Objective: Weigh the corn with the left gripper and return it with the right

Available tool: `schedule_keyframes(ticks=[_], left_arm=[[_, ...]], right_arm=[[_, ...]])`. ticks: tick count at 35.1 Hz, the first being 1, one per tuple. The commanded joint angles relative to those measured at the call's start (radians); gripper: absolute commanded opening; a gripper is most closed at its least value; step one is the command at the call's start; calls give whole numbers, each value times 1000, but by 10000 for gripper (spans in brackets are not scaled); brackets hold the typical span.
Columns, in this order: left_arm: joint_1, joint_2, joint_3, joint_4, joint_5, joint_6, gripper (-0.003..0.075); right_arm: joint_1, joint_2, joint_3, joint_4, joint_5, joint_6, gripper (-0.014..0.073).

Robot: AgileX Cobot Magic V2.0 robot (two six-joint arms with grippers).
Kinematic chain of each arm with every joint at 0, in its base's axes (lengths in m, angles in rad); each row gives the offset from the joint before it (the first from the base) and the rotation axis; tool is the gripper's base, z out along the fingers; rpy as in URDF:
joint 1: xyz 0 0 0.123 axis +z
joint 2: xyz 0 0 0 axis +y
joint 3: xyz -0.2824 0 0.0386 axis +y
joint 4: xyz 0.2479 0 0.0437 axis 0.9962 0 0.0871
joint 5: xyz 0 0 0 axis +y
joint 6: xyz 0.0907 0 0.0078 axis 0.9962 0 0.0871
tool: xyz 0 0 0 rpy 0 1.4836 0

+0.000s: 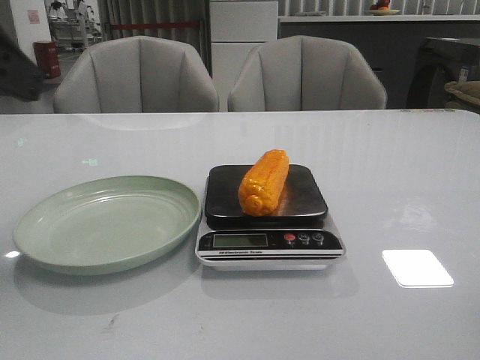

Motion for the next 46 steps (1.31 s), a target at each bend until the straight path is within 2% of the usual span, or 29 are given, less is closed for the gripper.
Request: schedule_keyframes(ticks=[1,8,11,16,17,19,22,26,34,40,42,46], left_arm=[[3,-140,50,28,-56,-7,585],[3,-430,162,59,32,-7,582],[3,-544,174,59,77,6,532],[3,-659,177,62,203,79,323],[3,-680,182,62,223,87,231],[3,-707,189,55,214,87,97],[3,-725,195,50,182,87,139],[3,-727,195,50,170,87,113],[3,-727,195,50,168,87,114],[3,-727,195,50,164,87,114],[3,-727,195,50,155,87,114],[3,-727,195,50,145,87,114]], right_arm=[[-5,-19,10,-10,-84,-6,134],[-5,-19,10,-10,-84,-6,134],[-5,-19,10,-10,-84,-6,134],[-5,-19,10,-10,-84,-6,134],[-5,-19,10,-10,-84,-6,134],[-5,-19,10,-10,-84,-6,134],[-5,-19,10,-10,-84,-6,134],[-5,-19,10,-10,-84,-6,134],[-5,-19,10,-10,-89,-6,134],[-5,-19,-3,-10,-291,-6,134],[-5,-7,-46,-9,-268,-6,134],[-5,91,-180,-9,-93,-6,134]])
